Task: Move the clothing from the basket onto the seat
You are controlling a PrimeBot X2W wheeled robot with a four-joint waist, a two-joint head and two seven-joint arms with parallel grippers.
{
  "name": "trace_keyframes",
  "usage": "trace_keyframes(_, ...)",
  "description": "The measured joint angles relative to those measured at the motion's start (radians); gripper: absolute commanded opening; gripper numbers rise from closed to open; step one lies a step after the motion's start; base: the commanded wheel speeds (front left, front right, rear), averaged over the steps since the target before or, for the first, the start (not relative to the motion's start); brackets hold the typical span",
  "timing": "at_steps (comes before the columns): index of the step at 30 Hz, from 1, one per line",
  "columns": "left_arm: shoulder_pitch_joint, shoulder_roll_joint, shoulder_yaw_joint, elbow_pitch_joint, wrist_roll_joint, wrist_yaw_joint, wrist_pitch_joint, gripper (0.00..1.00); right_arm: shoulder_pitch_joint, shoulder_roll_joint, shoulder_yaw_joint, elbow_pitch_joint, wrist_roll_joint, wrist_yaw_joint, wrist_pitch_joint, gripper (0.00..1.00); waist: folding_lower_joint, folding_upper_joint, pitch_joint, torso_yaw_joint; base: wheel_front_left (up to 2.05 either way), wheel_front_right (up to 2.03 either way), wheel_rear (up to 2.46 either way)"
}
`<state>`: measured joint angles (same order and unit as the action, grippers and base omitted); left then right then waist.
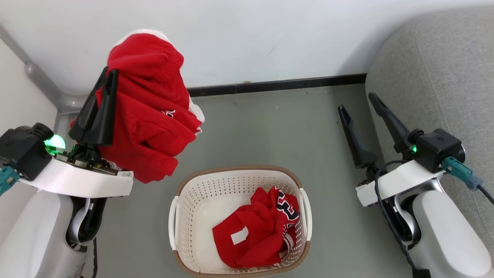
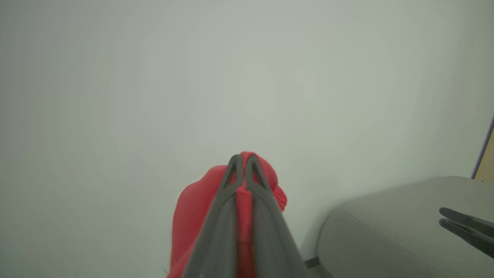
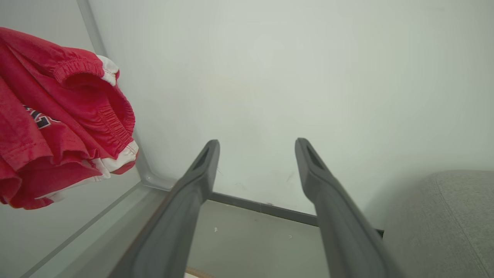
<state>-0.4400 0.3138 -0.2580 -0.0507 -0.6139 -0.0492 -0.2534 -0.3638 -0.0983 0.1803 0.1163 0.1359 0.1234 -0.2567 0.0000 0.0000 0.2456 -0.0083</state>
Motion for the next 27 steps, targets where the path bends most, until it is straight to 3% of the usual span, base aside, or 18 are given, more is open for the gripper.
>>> trace_keyframes(14,0.019,0.011,-0.038,-0.055,0.019,0.001,0.003,0.0,0.055,-0.001,0.076,0.004,0.035,0.0,0.0,1.0,0.0,0.0,-0.066,-0.022,0.0,0.0,0.0)
trace_keyframes(27,-0.028,-0.004,-0.133,-0.101,0.036,-0.023,0.053,0.0,0.054,-0.01,0.274,-0.052,0.126,0.0,0.0,1.0,0.0,0.0,-0.094,-0.047,0.0,0.0,0.0)
